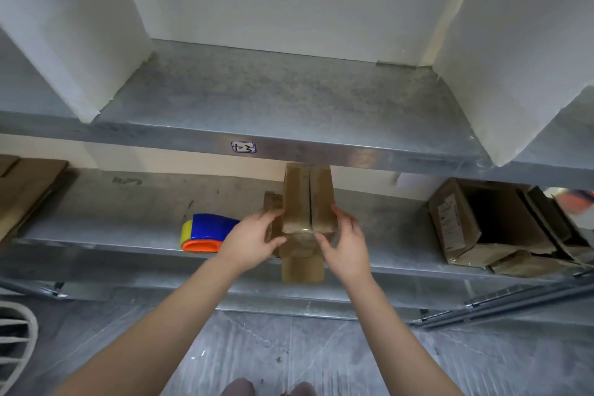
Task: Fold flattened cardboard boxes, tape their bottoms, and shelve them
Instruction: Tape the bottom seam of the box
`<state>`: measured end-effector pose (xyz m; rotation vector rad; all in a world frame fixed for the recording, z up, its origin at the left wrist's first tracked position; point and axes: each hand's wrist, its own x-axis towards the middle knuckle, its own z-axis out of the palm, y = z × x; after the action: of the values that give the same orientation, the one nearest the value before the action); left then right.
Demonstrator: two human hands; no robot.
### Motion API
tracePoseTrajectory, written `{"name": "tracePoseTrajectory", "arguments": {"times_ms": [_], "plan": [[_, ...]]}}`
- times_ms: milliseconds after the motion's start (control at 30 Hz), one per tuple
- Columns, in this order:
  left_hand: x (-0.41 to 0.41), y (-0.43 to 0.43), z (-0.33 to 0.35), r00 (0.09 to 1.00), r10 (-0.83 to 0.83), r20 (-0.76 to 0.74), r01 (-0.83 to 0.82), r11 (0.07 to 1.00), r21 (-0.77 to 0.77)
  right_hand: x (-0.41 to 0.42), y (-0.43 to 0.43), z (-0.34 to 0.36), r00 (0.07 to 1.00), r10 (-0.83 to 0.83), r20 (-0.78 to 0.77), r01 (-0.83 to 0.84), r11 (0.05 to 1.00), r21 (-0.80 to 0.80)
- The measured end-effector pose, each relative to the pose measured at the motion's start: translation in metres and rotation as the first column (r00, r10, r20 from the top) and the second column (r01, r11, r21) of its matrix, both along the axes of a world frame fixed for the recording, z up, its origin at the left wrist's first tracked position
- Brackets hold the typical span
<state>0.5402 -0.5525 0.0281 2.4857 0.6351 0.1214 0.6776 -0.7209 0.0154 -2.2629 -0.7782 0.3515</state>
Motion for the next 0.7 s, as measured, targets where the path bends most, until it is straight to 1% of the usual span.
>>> {"name": "tracePoseTrajectory", "arguments": {"times_ms": [67, 100, 167, 233, 367, 500, 600, 700], "plan": [[-0.009, 0.011, 0.005, 0.998, -0.06, -0.012, 0.061, 0.987, 0.145, -0.006, -0.006, 0.007, 0.993, 0.007, 0.117, -0.003, 0.999, -0.035], [-0.016, 0.016, 0.007, 0.996, -0.093, -0.019, 0.095, 0.971, 0.221, -0.009, -0.009, 0.011, 0.978, 0.025, 0.208, -0.016, 0.999, -0.047], [-0.03, 0.024, 0.009, 0.988, -0.148, -0.029, 0.149, 0.922, 0.357, -0.018, -0.013, 0.018, 0.917, 0.083, 0.389, -0.057, 0.995, -0.078], [-0.047, 0.029, 0.012, 0.984, -0.177, -0.021, 0.168, 0.877, 0.45, -0.03, -0.01, 0.022, 0.868, 0.144, 0.474, -0.121, 0.99, -0.078], [-0.076, 0.043, 0.016, 0.982, -0.187, -0.04, 0.178, 0.818, 0.547, -0.065, 0.022, 0.027, 0.834, 0.263, 0.485, -0.269, 0.961, -0.06], [-0.102, 0.074, 0.008, 0.98, -0.186, -0.064, 0.191, 0.818, 0.543, -0.102, 0.071, 0.022, 0.824, 0.351, 0.445, -0.351, 0.932, -0.086], [-0.116, 0.1, -0.003, 0.977, -0.2, -0.078, 0.211, 0.818, 0.536, -0.118, 0.101, 0.005, 0.848, 0.357, 0.392, -0.334, 0.934, -0.127], [-0.122, 0.121, -0.012, 0.965, -0.225, -0.131, 0.261, 0.83, 0.493, -0.123, 0.115, -0.018, 0.903, 0.297, 0.309, -0.255, 0.952, -0.169]]}}
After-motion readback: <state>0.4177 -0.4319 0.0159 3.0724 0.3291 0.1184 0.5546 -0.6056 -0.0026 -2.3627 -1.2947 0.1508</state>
